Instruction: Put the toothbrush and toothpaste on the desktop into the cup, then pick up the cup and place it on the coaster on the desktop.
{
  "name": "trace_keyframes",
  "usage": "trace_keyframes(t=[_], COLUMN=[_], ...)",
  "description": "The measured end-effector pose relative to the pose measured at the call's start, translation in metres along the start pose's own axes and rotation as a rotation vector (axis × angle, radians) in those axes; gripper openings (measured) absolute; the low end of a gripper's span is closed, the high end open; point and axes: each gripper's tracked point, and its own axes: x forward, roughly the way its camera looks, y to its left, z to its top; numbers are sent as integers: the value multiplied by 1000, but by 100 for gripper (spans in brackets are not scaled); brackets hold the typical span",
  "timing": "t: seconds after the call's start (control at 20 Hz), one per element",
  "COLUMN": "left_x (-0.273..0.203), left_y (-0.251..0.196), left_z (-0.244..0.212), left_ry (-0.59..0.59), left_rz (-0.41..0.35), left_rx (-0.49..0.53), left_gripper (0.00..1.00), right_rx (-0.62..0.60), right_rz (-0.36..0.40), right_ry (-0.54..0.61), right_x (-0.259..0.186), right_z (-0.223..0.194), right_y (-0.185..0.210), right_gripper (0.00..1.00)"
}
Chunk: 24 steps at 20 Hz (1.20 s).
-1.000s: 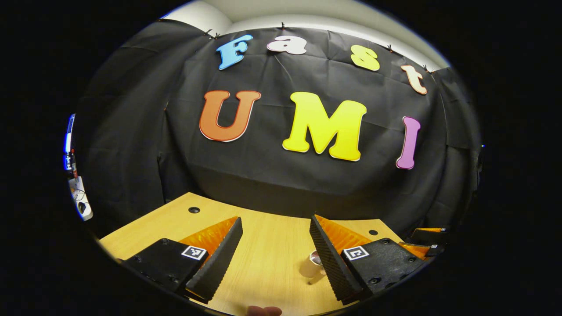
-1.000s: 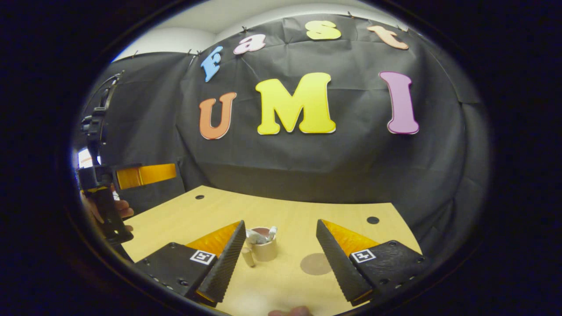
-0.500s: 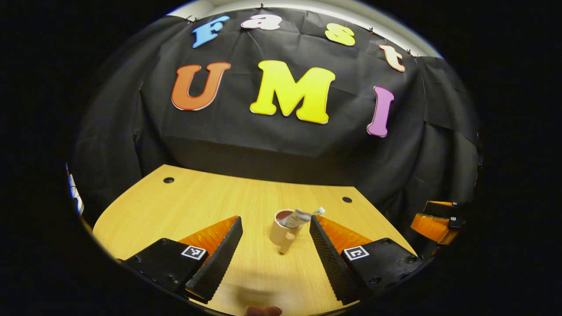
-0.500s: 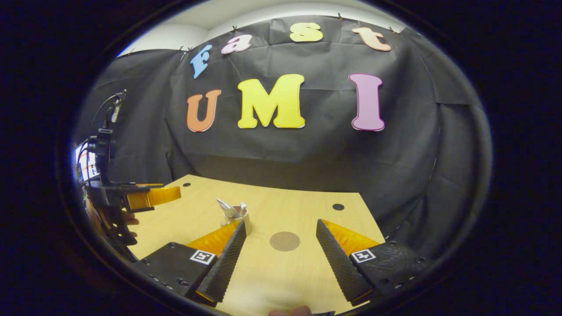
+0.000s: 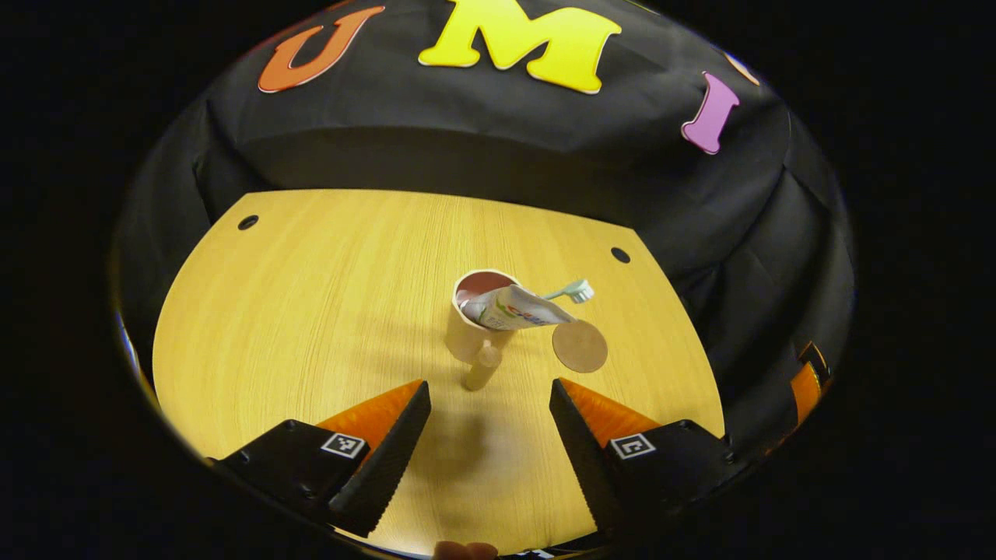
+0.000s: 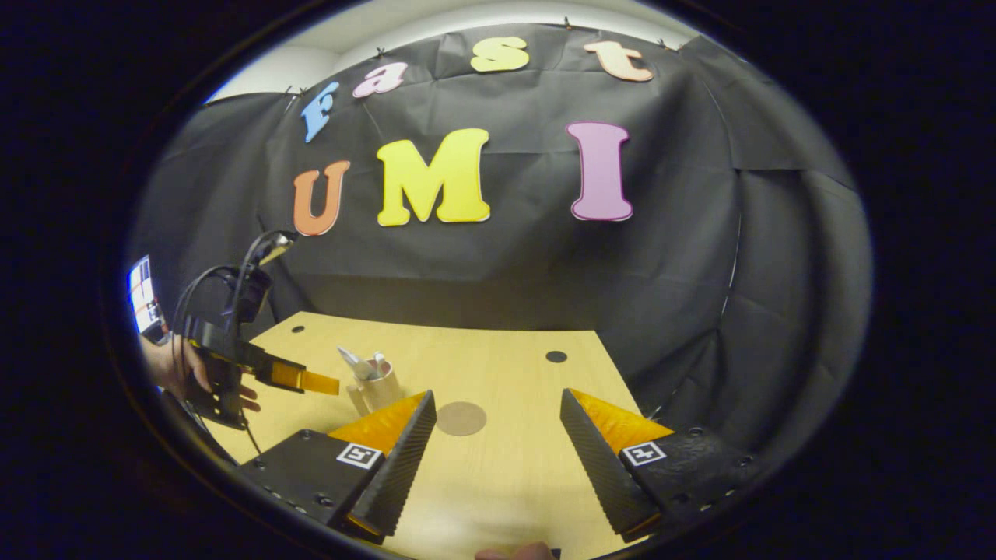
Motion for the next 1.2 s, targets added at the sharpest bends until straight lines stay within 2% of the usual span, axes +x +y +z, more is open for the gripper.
trace_keyframes(t=[0.2,0.4,0.6,0.65,0.7,0.95,1.15,1.2], left_x=[32,48,49,48,46,24,0,-8], left_y=[3,5,7,9,10,10,5,3], left_z=[-1,-3,3,2,2,5,20,22], left_ry=[172,265,325,351,375,455,459,468], left_rz=[0,19,34,38,41,54,78,82], left_rx=[17,44,69,68,69,110,137,137], left_gripper=[100,98,100,100,100,100,88,80], right_rx=[23,43,61,67,71,85,111,114], right_rz=[-37,-76,-105,-110,-114,-126,-139,-142], right_ry=[14,25,50,54,56,68,89,93], right_x=[6,6,6,6,4,3,4,4], right_z=[3,2,-4,-5,-5,-9,-15,-17], right_y=[-22,-42,-56,-59,-60,-66,-71,-71], right_gripper=[96,96,96,93,96,96,96,96])
